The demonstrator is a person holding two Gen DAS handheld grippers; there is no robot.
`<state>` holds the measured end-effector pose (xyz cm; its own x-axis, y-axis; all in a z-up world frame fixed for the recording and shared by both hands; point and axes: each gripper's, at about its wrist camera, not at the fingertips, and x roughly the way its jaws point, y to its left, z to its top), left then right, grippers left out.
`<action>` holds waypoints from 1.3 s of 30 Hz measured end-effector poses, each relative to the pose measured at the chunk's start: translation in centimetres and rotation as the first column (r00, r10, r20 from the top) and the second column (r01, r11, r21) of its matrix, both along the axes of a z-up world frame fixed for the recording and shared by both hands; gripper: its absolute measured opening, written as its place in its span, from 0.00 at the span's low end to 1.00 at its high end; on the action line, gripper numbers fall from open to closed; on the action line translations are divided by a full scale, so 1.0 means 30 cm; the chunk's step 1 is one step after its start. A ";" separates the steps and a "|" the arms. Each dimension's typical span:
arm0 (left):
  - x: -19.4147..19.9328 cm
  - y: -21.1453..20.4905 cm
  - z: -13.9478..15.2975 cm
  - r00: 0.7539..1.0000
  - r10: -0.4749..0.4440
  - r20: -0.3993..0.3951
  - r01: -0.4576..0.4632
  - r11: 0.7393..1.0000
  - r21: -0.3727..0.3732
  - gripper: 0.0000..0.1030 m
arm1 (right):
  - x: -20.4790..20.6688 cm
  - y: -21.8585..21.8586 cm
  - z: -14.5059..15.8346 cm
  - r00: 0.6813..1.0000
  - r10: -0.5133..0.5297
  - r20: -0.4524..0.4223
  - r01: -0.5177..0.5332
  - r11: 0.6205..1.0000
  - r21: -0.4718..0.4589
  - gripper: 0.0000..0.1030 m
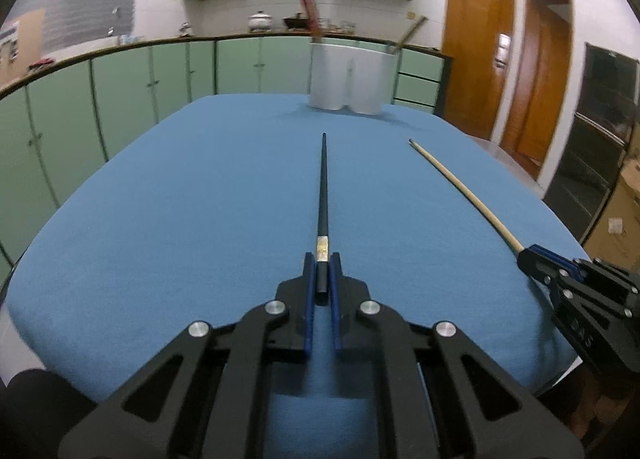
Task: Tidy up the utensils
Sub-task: 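Grasp a plain wooden chopstick with the right tool while the left tool grasps a black chopstick, then lift both chopsticks and carry them toward the white holder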
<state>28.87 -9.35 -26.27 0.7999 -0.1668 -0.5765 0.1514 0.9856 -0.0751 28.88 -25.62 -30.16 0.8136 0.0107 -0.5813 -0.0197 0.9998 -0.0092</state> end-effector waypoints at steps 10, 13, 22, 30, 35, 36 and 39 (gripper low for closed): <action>0.014 0.029 0.002 1.000 -0.014 -0.003 0.014 0.999 0.034 0.22 | -0.029 0.045 -0.004 0.999 0.052 -0.002 -0.052 0.998 0.019 0.12; 0.019 0.035 0.000 1.000 -0.019 -0.003 0.020 1.000 0.024 0.20 | -0.029 0.049 -0.005 0.999 0.051 -0.004 -0.051 0.999 0.018 0.13; 0.000 0.043 0.124 0.999 -0.034 -0.011 0.034 0.999 -0.011 0.06 | -0.031 0.040 0.075 0.999 0.044 -0.002 -0.044 0.997 0.066 0.06; -0.052 0.071 0.353 0.997 -0.064 0.043 0.065 0.998 -0.016 0.06 | -0.058 0.041 0.299 0.997 0.068 0.026 -0.070 0.994 0.080 0.06; -0.078 0.081 0.470 0.992 -0.088 0.090 0.089 0.996 -0.007 0.06 | -0.031 0.040 0.437 0.995 0.091 0.030 -0.093 0.993 0.067 0.06; -0.080 0.083 0.490 0.991 -0.091 0.098 0.092 0.996 -0.006 0.06 | -0.024 0.038 0.466 0.995 0.098 0.031 -0.100 0.993 0.067 0.06; -0.079 0.081 0.542 0.988 -0.105 0.115 0.106 0.994 -0.003 0.06 | 0.001 0.043 0.526 0.992 0.120 0.029 -0.122 0.991 0.047 0.06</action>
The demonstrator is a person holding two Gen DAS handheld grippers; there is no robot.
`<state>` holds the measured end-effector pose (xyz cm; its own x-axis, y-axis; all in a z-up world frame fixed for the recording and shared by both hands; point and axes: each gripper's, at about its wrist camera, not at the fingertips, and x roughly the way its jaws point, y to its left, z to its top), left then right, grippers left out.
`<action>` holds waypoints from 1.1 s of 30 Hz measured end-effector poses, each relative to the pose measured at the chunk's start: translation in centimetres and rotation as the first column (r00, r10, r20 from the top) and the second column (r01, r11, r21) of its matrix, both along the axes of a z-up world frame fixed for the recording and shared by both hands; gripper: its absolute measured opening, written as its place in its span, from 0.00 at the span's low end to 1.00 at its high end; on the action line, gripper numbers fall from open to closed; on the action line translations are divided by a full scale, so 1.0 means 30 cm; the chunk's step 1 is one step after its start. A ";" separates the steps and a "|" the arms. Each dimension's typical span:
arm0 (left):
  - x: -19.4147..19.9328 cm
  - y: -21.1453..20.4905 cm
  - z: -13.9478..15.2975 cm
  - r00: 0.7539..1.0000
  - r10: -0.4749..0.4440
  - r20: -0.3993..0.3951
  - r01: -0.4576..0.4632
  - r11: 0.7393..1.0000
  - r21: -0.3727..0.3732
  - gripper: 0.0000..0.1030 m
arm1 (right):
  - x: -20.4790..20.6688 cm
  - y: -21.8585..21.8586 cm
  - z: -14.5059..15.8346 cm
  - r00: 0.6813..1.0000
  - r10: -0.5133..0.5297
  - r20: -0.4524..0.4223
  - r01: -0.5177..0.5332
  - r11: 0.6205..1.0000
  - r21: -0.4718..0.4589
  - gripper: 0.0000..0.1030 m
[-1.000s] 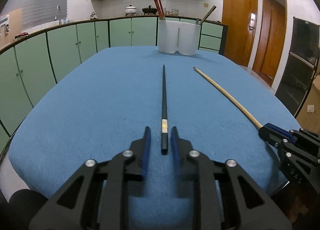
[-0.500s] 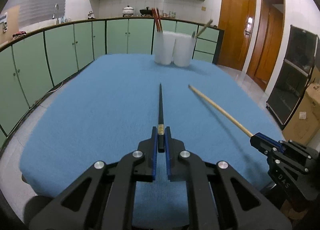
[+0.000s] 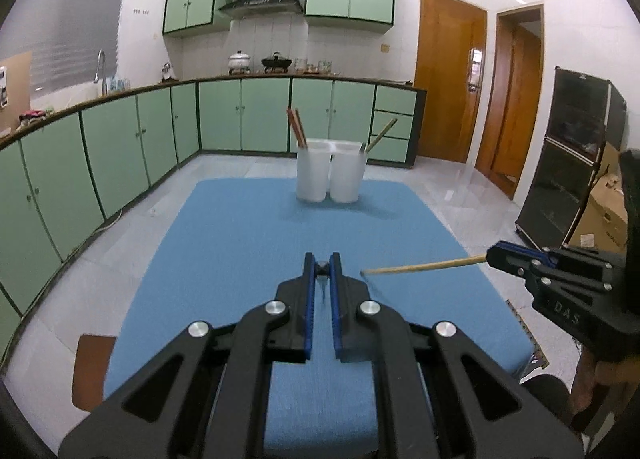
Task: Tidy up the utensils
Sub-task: 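Lift both chopsticks and carry them toward the white holder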
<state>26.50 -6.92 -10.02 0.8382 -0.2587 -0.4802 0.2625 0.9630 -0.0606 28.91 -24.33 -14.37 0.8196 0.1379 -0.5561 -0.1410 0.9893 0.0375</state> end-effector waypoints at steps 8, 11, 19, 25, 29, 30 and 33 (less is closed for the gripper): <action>0.046 -0.012 0.083 0.999 -0.037 0.010 0.037 0.999 -0.004 0.06 | 0.096 0.030 0.087 0.998 0.049 -0.035 -0.050 0.998 -0.036 0.06; 0.079 -0.020 0.096 0.998 -0.055 -0.001 0.055 0.998 0.004 0.06 | 0.128 0.038 0.108 0.997 0.058 -0.041 -0.060 0.997 -0.049 0.06; 0.210 -0.021 0.122 0.992 -0.105 -0.070 0.105 0.994 -0.008 0.06 | 0.248 0.063 0.168 0.990 0.106 -0.095 -0.113 0.991 -0.071 0.06; 0.309 -0.024 0.129 0.985 -0.129 -0.112 0.131 0.991 0.013 0.06 | 0.371 0.043 0.210 0.980 0.121 -0.158 -0.130 0.991 -0.045 0.06; 0.362 -0.021 0.135 0.980 -0.143 -0.136 0.144 0.990 -0.003 0.06 | 0.437 0.025 0.236 0.972 0.117 -0.203 -0.124 0.992 -0.022 0.06; 0.377 -0.020 0.140 0.980 -0.143 -0.138 0.144 0.990 -0.003 0.06 | 0.451 0.018 0.244 0.970 0.118 -0.211 -0.124 0.992 -0.014 0.06; 0.409 -0.016 0.168 0.979 -0.152 -0.138 0.151 0.988 -0.016 0.06 | 0.482 0.007 0.275 0.968 0.114 -0.223 -0.119 0.993 -0.010 0.06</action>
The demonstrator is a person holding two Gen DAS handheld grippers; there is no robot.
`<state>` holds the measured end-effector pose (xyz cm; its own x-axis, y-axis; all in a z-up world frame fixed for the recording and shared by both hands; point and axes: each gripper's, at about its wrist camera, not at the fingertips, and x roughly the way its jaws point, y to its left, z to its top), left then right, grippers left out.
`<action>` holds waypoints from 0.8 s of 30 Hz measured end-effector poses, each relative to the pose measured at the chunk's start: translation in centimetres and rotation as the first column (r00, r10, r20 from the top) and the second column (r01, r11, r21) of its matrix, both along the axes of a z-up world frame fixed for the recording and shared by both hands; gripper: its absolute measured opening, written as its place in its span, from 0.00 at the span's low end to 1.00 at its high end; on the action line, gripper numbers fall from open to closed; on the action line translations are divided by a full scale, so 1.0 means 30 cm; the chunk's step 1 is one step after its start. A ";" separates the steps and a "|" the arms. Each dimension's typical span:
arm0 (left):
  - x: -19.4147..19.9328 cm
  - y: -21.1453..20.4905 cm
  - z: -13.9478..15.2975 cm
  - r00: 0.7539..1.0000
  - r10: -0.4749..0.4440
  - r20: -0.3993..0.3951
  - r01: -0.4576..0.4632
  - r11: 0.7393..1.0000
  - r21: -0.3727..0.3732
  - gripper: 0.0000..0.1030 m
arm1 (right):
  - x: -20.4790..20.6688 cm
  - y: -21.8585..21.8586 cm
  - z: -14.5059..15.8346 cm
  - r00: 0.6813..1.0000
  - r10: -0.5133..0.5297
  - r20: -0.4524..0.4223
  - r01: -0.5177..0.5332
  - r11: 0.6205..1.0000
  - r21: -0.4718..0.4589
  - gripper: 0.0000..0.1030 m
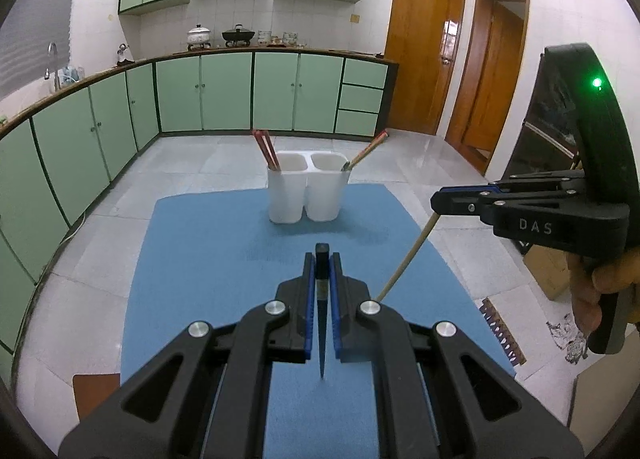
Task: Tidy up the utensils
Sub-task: 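Lift both chopsticks and carry them toward the white holder, then lower both chopsticks upright into the white holder compartments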
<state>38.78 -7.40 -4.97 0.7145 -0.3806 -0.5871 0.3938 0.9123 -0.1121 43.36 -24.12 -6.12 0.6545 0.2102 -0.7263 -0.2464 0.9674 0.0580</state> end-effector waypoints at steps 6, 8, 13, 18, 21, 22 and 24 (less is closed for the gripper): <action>0.064 -0.017 0.102 0.999 -0.013 0.048 0.013 1.000 -0.005 0.06 | 0.031 -0.010 0.089 1.000 -0.003 0.007 0.003 1.000 -0.021 0.06; 0.090 -0.026 0.151 0.998 -0.008 0.069 0.009 1.000 -0.014 0.06 | 0.039 -0.017 0.135 1.000 -0.009 0.022 0.009 0.999 -0.033 0.06; 0.165 -0.056 0.289 0.991 0.003 0.136 0.001 0.999 -0.033 0.06 | 0.092 -0.045 0.267 0.998 -0.031 0.053 0.032 0.999 -0.033 0.06; 0.274 -0.091 0.394 0.984 0.020 0.178 -0.010 0.998 -0.060 0.06 | 0.171 -0.060 0.388 0.995 -0.049 0.081 0.050 0.999 -0.012 0.06; 0.350 -0.114 0.438 0.979 0.034 0.200 -0.020 0.997 -0.074 0.06 | 0.237 -0.068 0.456 0.993 -0.067 0.102 0.068 0.998 -0.009 0.06; 0.374 -0.122 0.449 0.978 0.039 0.207 -0.023 0.997 -0.080 0.06 | 0.256 -0.070 0.471 0.991 -0.074 0.111 0.075 0.997 -0.010 0.06; 0.426 -0.141 0.466 0.973 0.054 0.224 -0.036 0.996 -0.085 0.06 | 0.305 -0.075 0.496 0.988 -0.085 0.129 0.086 0.996 -0.006 0.06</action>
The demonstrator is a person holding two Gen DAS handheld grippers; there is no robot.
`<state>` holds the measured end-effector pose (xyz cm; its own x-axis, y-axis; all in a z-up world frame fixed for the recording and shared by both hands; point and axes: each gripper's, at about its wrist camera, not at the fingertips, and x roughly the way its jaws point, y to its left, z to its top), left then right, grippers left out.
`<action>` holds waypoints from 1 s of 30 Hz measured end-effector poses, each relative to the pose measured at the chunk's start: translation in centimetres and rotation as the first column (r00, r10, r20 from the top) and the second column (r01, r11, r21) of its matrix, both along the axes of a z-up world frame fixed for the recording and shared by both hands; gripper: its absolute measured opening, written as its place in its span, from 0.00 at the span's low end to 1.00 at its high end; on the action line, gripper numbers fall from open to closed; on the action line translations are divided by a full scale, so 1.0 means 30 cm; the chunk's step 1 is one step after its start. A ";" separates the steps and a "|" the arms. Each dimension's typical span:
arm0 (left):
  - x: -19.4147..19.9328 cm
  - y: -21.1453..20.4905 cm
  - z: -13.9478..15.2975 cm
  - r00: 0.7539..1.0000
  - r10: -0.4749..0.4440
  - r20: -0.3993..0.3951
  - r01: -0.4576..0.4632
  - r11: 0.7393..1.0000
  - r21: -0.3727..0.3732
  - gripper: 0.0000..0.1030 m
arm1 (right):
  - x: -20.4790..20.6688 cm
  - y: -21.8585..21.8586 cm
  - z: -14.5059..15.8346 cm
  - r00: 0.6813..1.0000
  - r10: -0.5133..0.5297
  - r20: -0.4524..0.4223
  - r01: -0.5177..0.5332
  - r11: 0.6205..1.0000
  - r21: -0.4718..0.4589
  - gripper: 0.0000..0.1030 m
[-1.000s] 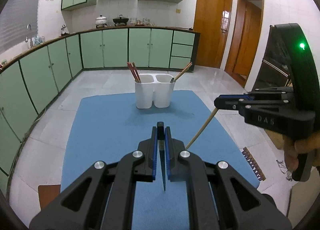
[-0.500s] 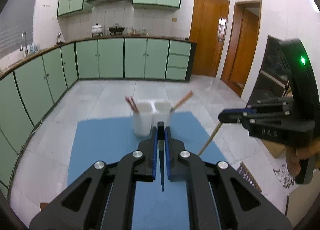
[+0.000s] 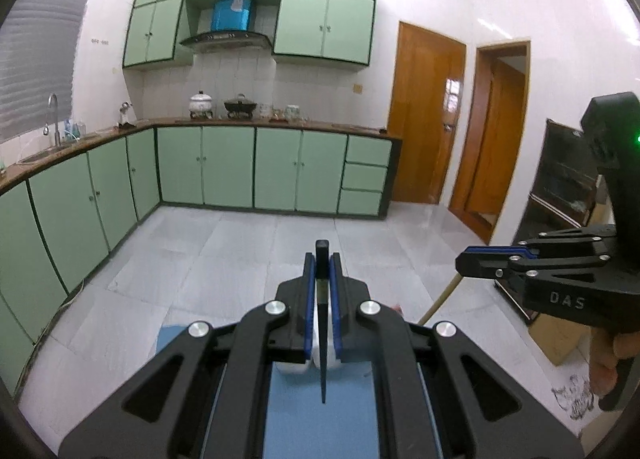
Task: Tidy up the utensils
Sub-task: 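Lower both chopsticks upright into the white holder compartments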
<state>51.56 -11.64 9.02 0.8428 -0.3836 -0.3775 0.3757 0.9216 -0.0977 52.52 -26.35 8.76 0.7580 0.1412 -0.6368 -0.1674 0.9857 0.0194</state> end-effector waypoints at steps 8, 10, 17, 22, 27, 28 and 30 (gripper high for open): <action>0.243 -0.085 -0.009 0.999 0.025 0.032 -0.025 1.000 -0.003 0.06 | 0.246 -0.033 -0.060 0.998 -0.062 0.019 0.063 0.998 -0.010 0.06; 0.301 -0.108 -0.028 0.999 0.028 0.044 -0.028 1.000 0.004 0.06 | 0.307 -0.047 -0.103 0.997 -0.079 0.010 0.079 0.997 -0.012 0.06; 0.458 -0.155 -0.181 0.999 0.039 0.016 -0.039 0.999 0.022 0.06 | 0.481 -0.117 -0.291 0.991 -0.124 -0.047 0.125 0.992 0.010 0.06; 0.510 -0.154 -0.311 0.998 0.044 -0.047 -0.042 0.998 0.037 0.06 | 0.531 -0.129 -0.399 0.988 -0.127 -0.085 0.130 0.991 0.024 0.06; 0.534 -0.128 -0.385 0.993 0.063 -0.098 -0.057 0.997 0.056 0.19 | 0.537 -0.137 -0.459 0.989 -0.111 -0.099 0.116 0.993 0.038 0.08; 0.534 -0.117 -0.387 0.992 0.071 -0.102 -0.066 0.996 0.054 0.28 | 0.541 -0.139 -0.453 0.989 -0.111 -0.097 0.116 0.992 0.041 0.09; 0.528 -0.097 -0.379 0.991 0.084 -0.103 -0.079 0.996 0.050 0.41 | 0.528 -0.148 -0.446 0.989 -0.117 -0.086 0.121 0.991 0.051 0.13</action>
<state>67.41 -14.56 -2.34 0.8252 -0.2956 -0.4814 0.2891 0.9531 -0.0897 68.36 -30.81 -4.62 0.7167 0.0899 -0.6916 -0.0444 0.9955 0.0835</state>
